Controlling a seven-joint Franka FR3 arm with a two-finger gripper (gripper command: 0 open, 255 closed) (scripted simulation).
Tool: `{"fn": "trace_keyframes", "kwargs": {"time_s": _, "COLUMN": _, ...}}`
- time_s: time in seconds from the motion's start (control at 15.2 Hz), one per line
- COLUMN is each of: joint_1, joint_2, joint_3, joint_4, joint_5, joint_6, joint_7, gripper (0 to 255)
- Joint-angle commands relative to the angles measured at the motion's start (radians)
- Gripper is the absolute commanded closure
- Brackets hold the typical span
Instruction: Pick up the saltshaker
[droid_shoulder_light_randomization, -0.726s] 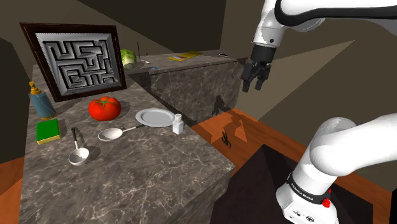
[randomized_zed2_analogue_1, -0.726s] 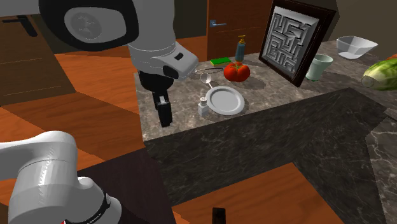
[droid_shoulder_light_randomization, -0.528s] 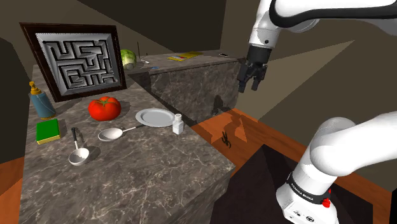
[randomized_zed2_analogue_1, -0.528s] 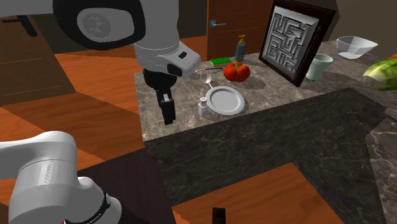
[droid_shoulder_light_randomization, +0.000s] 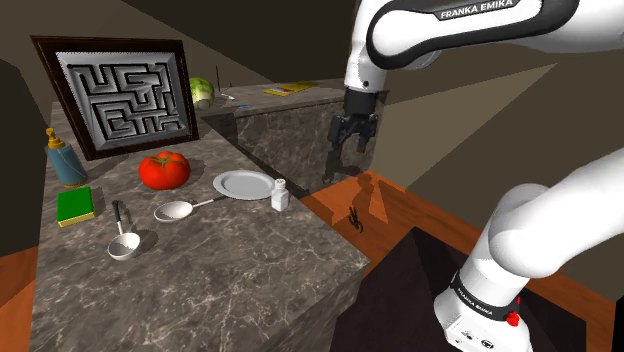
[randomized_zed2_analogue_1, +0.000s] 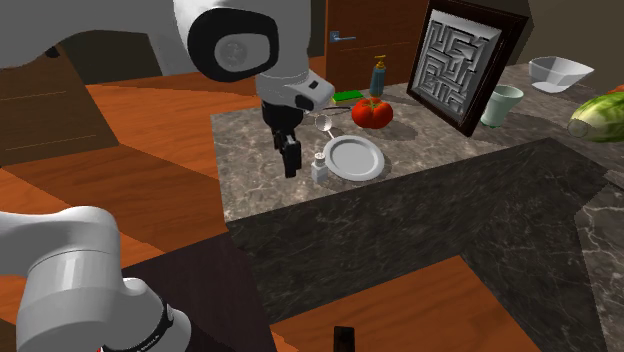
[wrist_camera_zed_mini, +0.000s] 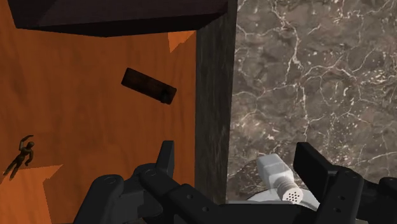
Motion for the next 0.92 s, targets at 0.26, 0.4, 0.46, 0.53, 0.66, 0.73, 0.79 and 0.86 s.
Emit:
{"fn": "trace_keyframes", "kwargs": {"time_s": 0.26, "joint_1": 0.011, "joint_2": 0.220, "joint_3": 0.086, "joint_4": 0.120, "joint_5": -0.024, "joint_6": 0.108, "joint_7": 0.105, "gripper": 0}}
{"fn": "trace_keyframes", "kwargs": {"time_s": 0.4, "joint_1": 0.015, "joint_2": 0.296, "joint_3": 0.111, "joint_4": 0.168, "joint_5": -0.043, "joint_6": 0.136, "joint_7": 0.144, "gripper": 0}}
{"fn": "trace_keyframes", "kwargs": {"time_s": 0.46, "joint_1": 0.017, "joint_2": 0.335, "joint_3": 0.123, "joint_4": 0.194, "joint_5": -0.055, "joint_6": 0.149, "joint_7": 0.164, "gripper": 0}}
{"fn": "trace_keyframes", "kwargs": {"time_s": 0.53, "joint_1": 0.019, "joint_2": 0.374, "joint_3": 0.134, "joint_4": 0.221, "joint_5": -0.068, "joint_6": 0.159, "joint_7": 0.185, "gripper": 0}}
{"fn": "trace_keyframes", "kwargs": {"time_s": 0.66, "joint_1": 0.025, "joint_2": 0.453, "joint_3": 0.153, "joint_4": 0.279, "joint_5": -0.098, "joint_6": 0.177, "joint_7": 0.227, "gripper": 0}}
{"fn": "trace_keyframes", "kwargs": {"time_s": 0.73, "joint_1": 0.029, "joint_2": 0.493, "joint_3": 0.161, "joint_4": 0.311, "joint_5": -0.115, "joint_6": 0.184, "joint_7": 0.248, "gripper": 0}}
{"fn": "trace_keyframes", "kwargs": {"time_s": 0.79, "joint_1": 0.035, "joint_2": 0.534, "joint_3": 0.168, "joint_4": 0.344, "joint_5": -0.132, "joint_6": 0.189, "joint_7": 0.269, "gripper": 0}}
{"fn": "trace_keyframes", "kwargs": {"time_s": 0.86, "joint_1": 0.038, "joint_2": 0.556, "joint_3": 0.171, "joint_4": 0.362, "joint_5": -0.142, "joint_6": 0.191, "joint_7": 0.280, "gripper": 0}}
